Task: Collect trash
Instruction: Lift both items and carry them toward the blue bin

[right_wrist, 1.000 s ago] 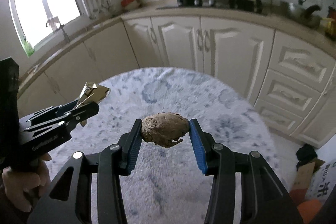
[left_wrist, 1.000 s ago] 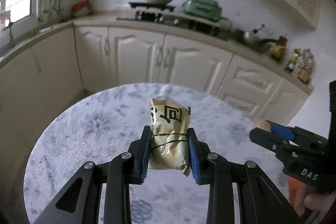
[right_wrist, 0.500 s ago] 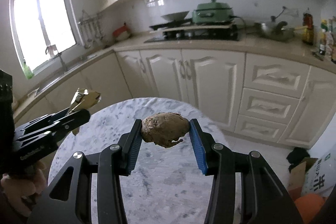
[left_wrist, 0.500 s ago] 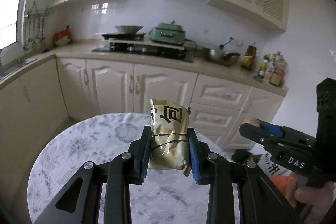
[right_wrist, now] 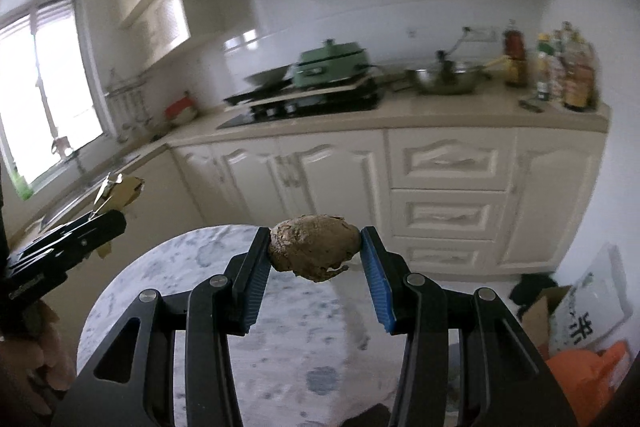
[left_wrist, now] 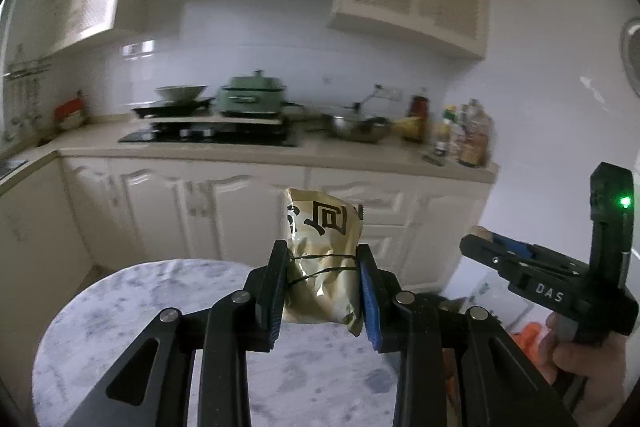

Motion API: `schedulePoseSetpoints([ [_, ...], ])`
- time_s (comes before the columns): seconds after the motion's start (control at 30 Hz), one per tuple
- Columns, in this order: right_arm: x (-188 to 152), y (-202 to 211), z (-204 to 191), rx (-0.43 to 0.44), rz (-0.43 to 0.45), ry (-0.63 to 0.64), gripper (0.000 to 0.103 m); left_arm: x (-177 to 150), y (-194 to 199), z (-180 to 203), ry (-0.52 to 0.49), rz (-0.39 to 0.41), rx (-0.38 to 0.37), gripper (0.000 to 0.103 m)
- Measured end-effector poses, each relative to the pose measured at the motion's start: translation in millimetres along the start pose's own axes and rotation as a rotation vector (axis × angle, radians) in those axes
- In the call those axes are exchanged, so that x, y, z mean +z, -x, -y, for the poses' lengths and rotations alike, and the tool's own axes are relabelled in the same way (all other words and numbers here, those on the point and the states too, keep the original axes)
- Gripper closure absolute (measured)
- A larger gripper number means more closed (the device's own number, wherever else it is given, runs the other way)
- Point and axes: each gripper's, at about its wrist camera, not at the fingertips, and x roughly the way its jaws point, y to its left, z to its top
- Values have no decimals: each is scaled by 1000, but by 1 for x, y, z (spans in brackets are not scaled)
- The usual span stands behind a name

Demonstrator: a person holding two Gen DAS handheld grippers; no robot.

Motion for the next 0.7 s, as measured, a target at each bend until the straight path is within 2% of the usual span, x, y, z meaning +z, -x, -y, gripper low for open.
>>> schedulePoseSetpoints([
  [0.23, -10, 16, 70, -118, 0, -88, 57, 4, -60, 53, -61, -75, -133, 74],
  [0.4, -28, 11, 131, -206, -44, -174, 57, -9, -116, 100, -104, -187, -227, 74],
  [0.6, -65, -13, 197, -261, -134, -295, 58, -34, -184, 137, -120, -346, -270, 74],
  [0.7, -79, -28, 224, -268, -180, -335, 57, -37, -213, 158, -135, -399, -283, 74],
])
